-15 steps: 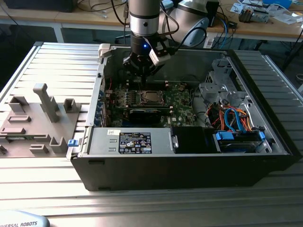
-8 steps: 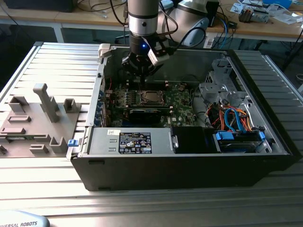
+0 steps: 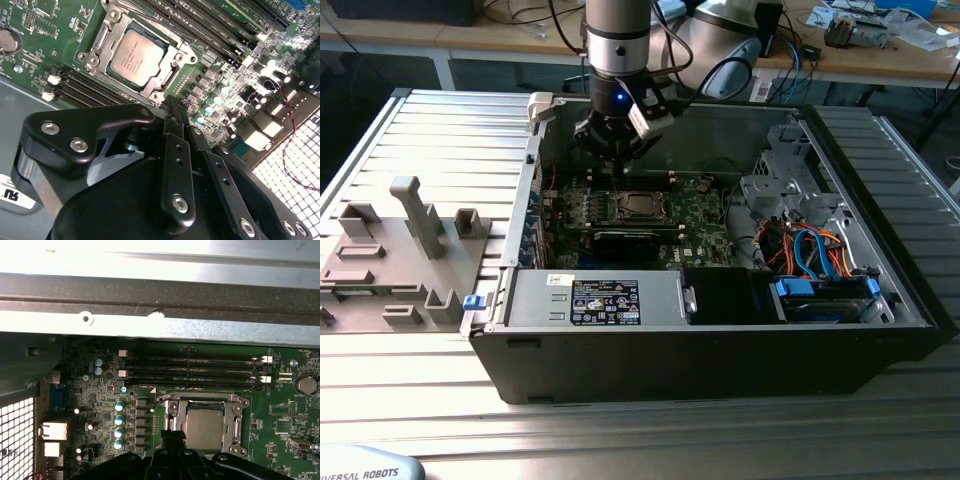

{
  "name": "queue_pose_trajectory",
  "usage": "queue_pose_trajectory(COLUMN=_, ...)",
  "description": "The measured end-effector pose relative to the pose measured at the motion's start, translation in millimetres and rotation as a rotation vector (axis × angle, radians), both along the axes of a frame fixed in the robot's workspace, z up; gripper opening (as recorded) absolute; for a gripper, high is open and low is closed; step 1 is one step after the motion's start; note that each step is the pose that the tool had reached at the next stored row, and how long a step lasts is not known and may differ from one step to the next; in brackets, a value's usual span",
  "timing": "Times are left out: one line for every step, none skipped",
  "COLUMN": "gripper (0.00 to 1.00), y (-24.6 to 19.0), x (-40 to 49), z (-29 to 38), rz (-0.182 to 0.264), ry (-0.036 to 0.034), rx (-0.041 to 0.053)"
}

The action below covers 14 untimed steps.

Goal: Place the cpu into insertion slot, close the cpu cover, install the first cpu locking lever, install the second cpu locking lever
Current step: 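Install the first cpu locking lever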

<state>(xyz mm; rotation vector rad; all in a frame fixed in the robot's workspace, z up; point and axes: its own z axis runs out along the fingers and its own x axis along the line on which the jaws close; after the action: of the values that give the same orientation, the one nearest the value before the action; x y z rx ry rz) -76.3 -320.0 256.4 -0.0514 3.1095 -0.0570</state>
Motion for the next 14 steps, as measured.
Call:
queue_pose_trajectory(gripper=0.11, y=0.0, x=-0.3, z=0.0, rz=0.0, ry=0.0, rx=0.0)
queue_pose_trajectory(gripper=0.11, y=0.0, x=-0.9, z=0.0, rz=0.0, ry=0.0, rx=0.0)
queue_pose_trajectory(gripper=0.11, y=0.0, x=-1.6, z=0.0, rz=0.0, ry=0.0, rx=0.0)
queue_pose_trajectory(gripper=0.11, y=0.0, x=-2.0, z=0.0, rz=0.0, ry=0.0, rx=0.0)
queue_pose_trajectory(gripper=0.11, y=0.0, x=-2.8, z=0.0, rz=0.0, ry=0.0, rx=0.0)
queue_pose_trajectory(gripper=0.11, y=0.0, x=-3.2, z=0.0, rz=0.0, ry=0.0, rx=0.0)
queue_pose_trajectory(gripper=0.11, y=0.0, x=-4.0, z=0.0, rz=0.0, ry=0.0, rx=-0.0001)
queue_pose_trajectory(gripper=0.11, y=0.0, x=-5.0, z=0.0, rz=0.0, ry=0.0, rx=-0.0001)
queue_pose_trajectory(gripper=0.11, y=0.0, x=-5.8, z=0.0, rz=0.0, ry=0.0, rx=0.0)
queue_pose_trajectory(gripper=0.11, y=0.0, x=-6.5, z=0.0, rz=0.0, ry=0.0, rx=0.0)
queue_pose_trajectory(gripper=0.11, y=0.0, x=-7.3, z=0.0, rz=0.0, ry=0.0, rx=-0.0001)
queue_pose_trajectory(gripper=0.11, y=0.0, x=-7.7, z=0.0, rz=0.0, ry=0.0001, rx=-0.0001)
queue_pose_trajectory(gripper=0.11, y=0.0, x=-8.0, z=0.0, rz=0.0, ry=0.0, rx=0.0)
queue_pose_trajectory(gripper=0.11, y=0.0, x=-8.2, z=0.0, rz=0.0, ry=0.0, rx=0.0)
